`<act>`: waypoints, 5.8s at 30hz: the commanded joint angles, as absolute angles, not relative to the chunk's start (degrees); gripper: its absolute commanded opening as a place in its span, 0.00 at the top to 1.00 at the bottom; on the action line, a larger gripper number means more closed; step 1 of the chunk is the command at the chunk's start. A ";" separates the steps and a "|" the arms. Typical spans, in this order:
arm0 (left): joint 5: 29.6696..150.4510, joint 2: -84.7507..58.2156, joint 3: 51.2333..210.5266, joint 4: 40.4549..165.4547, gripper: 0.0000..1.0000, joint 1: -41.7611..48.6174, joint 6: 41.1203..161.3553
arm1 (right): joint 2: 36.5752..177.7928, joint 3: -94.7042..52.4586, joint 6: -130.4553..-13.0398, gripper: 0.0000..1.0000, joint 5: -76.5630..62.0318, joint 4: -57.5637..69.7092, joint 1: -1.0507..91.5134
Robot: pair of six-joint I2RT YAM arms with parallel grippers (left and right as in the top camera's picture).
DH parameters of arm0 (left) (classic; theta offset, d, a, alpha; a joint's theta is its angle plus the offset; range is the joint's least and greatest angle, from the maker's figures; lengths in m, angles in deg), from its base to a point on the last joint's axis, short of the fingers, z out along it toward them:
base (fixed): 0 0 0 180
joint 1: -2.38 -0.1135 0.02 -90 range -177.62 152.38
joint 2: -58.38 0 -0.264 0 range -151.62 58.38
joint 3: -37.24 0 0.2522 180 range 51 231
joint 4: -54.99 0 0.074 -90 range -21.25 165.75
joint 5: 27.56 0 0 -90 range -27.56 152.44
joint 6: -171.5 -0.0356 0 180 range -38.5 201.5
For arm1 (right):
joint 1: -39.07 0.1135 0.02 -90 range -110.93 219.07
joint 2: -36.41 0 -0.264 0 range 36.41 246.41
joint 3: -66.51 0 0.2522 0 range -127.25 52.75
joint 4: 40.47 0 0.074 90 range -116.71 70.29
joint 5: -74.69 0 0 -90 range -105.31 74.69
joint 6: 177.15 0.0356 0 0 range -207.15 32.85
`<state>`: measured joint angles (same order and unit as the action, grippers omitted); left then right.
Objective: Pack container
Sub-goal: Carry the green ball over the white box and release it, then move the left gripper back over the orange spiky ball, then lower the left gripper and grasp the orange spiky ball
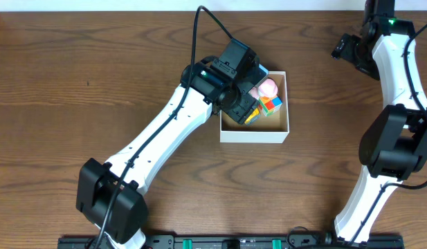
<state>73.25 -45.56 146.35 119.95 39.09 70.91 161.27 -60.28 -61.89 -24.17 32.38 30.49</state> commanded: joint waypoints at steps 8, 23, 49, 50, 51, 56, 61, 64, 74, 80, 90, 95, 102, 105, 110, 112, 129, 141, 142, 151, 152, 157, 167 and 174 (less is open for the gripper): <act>73.82 -45.34 147.12 119.97 0.30 39.11 70.58 | 160.64 -60.04 -61.04 0.01 -24.94 32.44 30.49; 73.82 -45.34 147.12 118.99 0.22 39.11 70.58 | 160.64 -60.04 -61.04 0.01 -24.94 32.44 30.49; 56.75 -40.51 147.62 121.85 0.02 24.90 90.41 | 160.64 -60.04 -61.04 0.01 -24.94 32.44 30.49; 56.75 -40.51 147.62 123.23 0.02 23.26 91.72 | 160.64 -60.04 -61.04 0.01 -24.94 32.44 30.49; 56.75 -40.51 147.62 124.10 0.02 22.28 92.46 | 160.64 -60.04 -61.04 0.01 -24.94 32.44 30.49; 56.79 -40.53 147.53 130.07 0.02 16.92 95.41 | 160.64 -60.04 -61.04 0.01 -24.94 32.44 30.49; 56.82 -40.60 145.68 132.76 0.02 15.24 95.78 | 160.64 -60.04 -61.04 0.01 -24.94 32.44 30.49; 56.84 -40.84 143.16 132.30 0.02 15.35 95.78 | 160.64 -60.04 -61.04 0.01 -24.94 32.44 30.49; 57.49 -41.23 134.20 124.78 0.02 15.31 97.27 | 160.64 -60.04 -61.04 0.01 -24.94 32.44 30.49; 62.35 -42.41 130.40 122.05 0.02 15.31 97.25 | 160.64 -60.04 -61.04 0.01 -24.94 32.44 30.49; 63.35 -46.65 127.36 117.17 0.02 15.31 96.79 | 160.64 -60.04 -61.04 0.01 -24.94 32.44 30.49; 63.35 -49.45 127.36 117.17 0.02 15.31 96.83 | 160.64 -60.04 -61.04 0.01 -24.94 32.44 30.49; 63.57 -53.69 127.36 116.80 0.02 15.57 96.83 | 160.64 -60.04 -61.04 0.01 -24.94 32.44 30.49; 63.57 -53.95 127.34 116.04 0.02 16.07 96.81 | 160.64 -60.04 -61.04 0.01 -24.94 32.44 30.49; 63.57 -53.95 127.36 115.05 0.02 17.30 96.81 | 160.64 -60.04 -61.04 0.01 -24.94 32.44 30.49; 63.55 -53.95 127.34 114.92 0.02 17.80 96.83 | 160.64 -60.04 -61.04 0.01 -24.94 32.44 30.49; 67.81 -54.04 127.34 114.20 0.02 18.21 96.86 | 160.64 -60.04 -61.04 0.01 -24.94 32.44 30.49; 64.95 -54.09 127.34 113.70 0.02 16.33 96.83 | 160.64 -60.04 -61.04 0.01 -24.94 32.44 30.49; 64.95 -54.09 127.34 113.70 0.02 16.18 96.83 | 160.64 -60.04 -61.04 0.01 -24.94 32.44 30.49; 64.99 -55.24 127.19 113.81 0.02 16.09 96.83 | 160.64 -60.04 -61.04 0.01 -24.94 32.44 30.49; 65.01 -55.55 127.16 113.83 0.02 16.09 96.83 | 160.64 -60.04 -61.04 0.01 -24.94 32.44 30.49; 65.01 -56.62 127.19 113.83 0.02 16.09 96.83 | 160.64 -60.04 -61.04 0.01 -24.94 32.44 30.49; 65.01 -56.62 127.19 113.63 0.02 16.09 96.83 | 160.64 -60.04 -61.04 0.01 -24.94 32.44 30.49; 65.01 -56.62 127.19 113.63 0.15 16.09 96.83 | 160.64 -60.04 -61.04 0.01 -24.94 32.44 30.49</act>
<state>65.84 -56.36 127.40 113.48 16.25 96.70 161.27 -60.28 -61.89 -24.15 32.38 30.49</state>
